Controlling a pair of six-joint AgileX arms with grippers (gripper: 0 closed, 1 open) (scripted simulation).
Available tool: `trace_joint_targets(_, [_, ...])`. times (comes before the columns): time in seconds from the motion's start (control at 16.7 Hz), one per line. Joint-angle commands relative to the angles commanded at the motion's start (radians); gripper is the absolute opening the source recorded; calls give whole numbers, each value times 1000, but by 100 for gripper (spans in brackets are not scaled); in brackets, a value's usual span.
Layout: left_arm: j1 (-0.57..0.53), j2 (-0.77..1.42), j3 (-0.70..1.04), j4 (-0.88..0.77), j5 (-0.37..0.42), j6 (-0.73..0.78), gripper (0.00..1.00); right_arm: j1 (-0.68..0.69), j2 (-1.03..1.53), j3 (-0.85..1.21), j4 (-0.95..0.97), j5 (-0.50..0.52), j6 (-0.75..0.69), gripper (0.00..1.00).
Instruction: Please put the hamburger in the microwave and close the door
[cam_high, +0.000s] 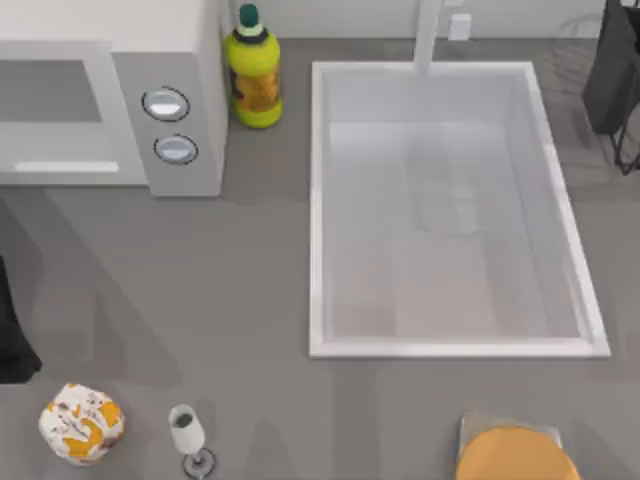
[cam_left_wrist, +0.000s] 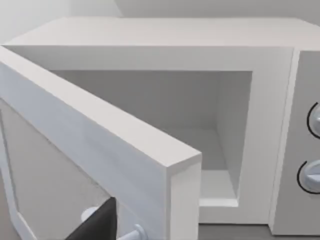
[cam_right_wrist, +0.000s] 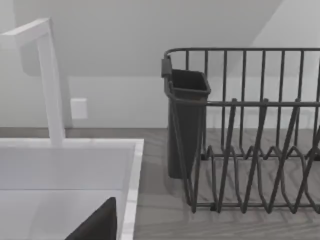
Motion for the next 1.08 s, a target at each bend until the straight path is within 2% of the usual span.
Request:
trace_joint_targets(0.24, [-11, 34, 30, -32, 0, 10, 100, 0, 0, 0, 0, 0, 0, 100])
trace_joint_targets(0.48, [-61, 226, 171, -195, 0, 56, 100, 0, 0, 0, 0, 0, 0, 100])
trace_joint_targets(1.08, [-239, 1169, 666, -780, 1, 218, 100, 0, 0, 0, 0, 0, 0, 100])
